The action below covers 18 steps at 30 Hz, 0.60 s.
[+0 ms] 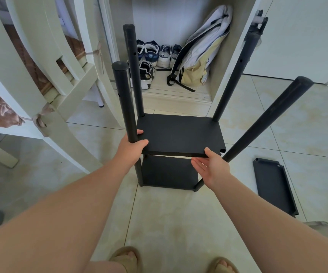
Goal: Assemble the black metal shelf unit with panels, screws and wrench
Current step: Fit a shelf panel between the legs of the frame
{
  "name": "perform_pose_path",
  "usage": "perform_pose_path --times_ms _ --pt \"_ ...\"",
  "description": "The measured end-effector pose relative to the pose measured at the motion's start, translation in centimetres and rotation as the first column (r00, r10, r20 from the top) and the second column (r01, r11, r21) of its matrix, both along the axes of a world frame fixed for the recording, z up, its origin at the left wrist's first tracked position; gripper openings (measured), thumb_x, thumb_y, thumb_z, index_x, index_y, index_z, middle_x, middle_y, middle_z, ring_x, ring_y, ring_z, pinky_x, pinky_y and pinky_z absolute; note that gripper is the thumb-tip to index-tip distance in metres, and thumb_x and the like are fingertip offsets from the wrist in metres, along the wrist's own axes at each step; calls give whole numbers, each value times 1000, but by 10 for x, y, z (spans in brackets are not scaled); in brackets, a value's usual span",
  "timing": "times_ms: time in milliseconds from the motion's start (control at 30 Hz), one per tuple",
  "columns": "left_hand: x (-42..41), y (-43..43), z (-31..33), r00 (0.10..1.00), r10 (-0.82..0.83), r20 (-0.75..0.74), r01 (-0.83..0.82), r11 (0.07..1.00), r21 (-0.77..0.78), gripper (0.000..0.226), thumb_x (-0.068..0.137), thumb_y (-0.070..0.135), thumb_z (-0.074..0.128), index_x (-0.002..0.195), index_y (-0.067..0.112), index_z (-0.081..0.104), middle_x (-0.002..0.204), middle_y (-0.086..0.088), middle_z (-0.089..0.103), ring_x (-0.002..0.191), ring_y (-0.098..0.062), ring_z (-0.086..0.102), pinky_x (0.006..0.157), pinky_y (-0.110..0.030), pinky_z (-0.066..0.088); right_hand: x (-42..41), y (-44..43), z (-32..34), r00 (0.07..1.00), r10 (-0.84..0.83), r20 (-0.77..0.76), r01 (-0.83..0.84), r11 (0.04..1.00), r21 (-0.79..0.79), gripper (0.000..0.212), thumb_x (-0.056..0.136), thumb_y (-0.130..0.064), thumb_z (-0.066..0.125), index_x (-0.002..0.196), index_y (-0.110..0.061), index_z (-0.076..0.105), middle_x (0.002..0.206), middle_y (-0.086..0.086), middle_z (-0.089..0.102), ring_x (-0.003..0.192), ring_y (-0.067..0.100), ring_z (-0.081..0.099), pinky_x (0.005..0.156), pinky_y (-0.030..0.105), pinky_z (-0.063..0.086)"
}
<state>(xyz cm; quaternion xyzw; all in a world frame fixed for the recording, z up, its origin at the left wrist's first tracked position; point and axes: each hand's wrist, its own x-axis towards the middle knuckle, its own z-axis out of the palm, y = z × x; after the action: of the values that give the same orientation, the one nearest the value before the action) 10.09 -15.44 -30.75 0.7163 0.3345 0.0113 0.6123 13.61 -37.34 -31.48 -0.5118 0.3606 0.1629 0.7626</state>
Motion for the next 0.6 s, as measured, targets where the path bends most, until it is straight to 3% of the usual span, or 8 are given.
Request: perform_pose_path --times_ms 100,167,300,400,500,600 --pt "2 -5 4 1000 27 -5 -27 999 44 28 96 12 58 121 24 62 112 0 57 82 -9 52 63 -19 40 2 -4 2 999 33 -1 -33 999 16 25 98 -16 66 117 -2 58 104 22 71 91 32 74 73 38 62" --pt "4 -8 8 998 55 -5 -55 997 56 25 96 9 56 117 20 63 102 0 57 78 -8 51 57 -20 38 4 -7 6 998 63 6 -63 997 36 26 99 -16 65 119 -1 57 106 24 70 93 33 73 70 37 61" --pt "8 -10 25 997 76 21 -78 991 105 20 95 12 55 114 15 61 88 0 54 74 -12 52 57 -21 40 9 -9 15 993 117 14 -117 991 64 24 101 -16 62 118 0 57 108 24 69 95 33 72 70 39 60" --pt "10 -12 43 999 2 34 -9 979 204 7 96 17 54 103 16 53 84 -2 50 72 -13 50 59 -23 38 11 -12 20 985 172 3 -172 983 57 25 101 -20 62 115 0 57 109 21 69 97 32 71 79 41 60" --pt "12 -16 62 993 -113 44 96 952 289 11 89 12 57 94 15 47 81 -1 46 67 -13 45 58 -24 37 12 -19 21 969 246 -35 -245 969 29 38 100 -26 64 119 5 55 109 21 68 96 33 71 83 43 59" --pt "17 -23 75 986 -163 38 139 923 358 16 84 15 60 97 16 52 82 -1 50 70 -16 49 64 -32 45 10 -28 23 932 350 -94 -353 935 -17 48 99 -33 65 123 5 49 110 22 69 95 32 72 79 43 59"
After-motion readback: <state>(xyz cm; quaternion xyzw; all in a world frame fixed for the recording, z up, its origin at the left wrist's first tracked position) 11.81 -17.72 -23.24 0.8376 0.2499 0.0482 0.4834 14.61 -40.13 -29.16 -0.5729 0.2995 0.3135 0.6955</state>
